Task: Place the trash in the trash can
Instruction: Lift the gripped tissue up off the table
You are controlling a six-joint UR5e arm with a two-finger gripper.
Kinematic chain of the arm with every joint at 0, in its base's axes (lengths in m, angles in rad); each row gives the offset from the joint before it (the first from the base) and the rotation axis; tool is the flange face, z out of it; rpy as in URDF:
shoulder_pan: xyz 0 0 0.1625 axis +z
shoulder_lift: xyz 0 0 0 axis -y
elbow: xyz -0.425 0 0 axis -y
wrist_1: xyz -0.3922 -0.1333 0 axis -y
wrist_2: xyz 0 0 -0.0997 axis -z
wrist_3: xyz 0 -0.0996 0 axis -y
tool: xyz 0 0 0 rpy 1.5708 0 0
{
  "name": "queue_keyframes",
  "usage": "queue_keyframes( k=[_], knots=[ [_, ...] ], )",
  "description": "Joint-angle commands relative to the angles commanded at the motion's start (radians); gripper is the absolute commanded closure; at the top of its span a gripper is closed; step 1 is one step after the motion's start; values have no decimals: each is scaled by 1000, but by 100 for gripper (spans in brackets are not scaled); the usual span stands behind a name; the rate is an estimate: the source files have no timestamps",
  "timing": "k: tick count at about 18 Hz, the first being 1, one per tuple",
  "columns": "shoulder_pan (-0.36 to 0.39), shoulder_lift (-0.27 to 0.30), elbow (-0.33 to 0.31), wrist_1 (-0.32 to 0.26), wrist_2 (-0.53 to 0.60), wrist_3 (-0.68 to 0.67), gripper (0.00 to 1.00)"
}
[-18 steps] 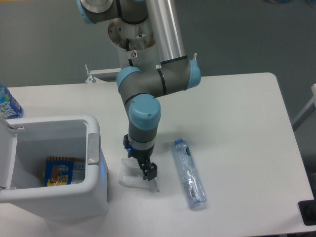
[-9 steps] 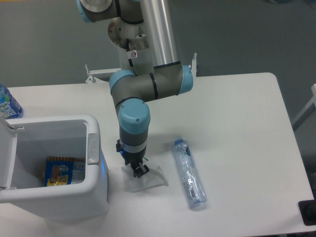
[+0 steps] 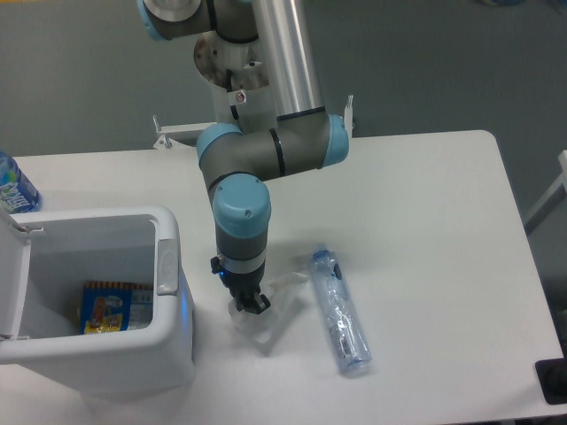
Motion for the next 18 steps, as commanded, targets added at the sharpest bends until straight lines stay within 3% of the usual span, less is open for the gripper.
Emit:
queue_keyframes(
  k=[8,15,18],
  knots=[
    [91,87,74,-2,-31,-47,90],
    [170,97,282,-2,-283,-392,90],
    [172,129,313,0,-339,-554,90]
  ],
)
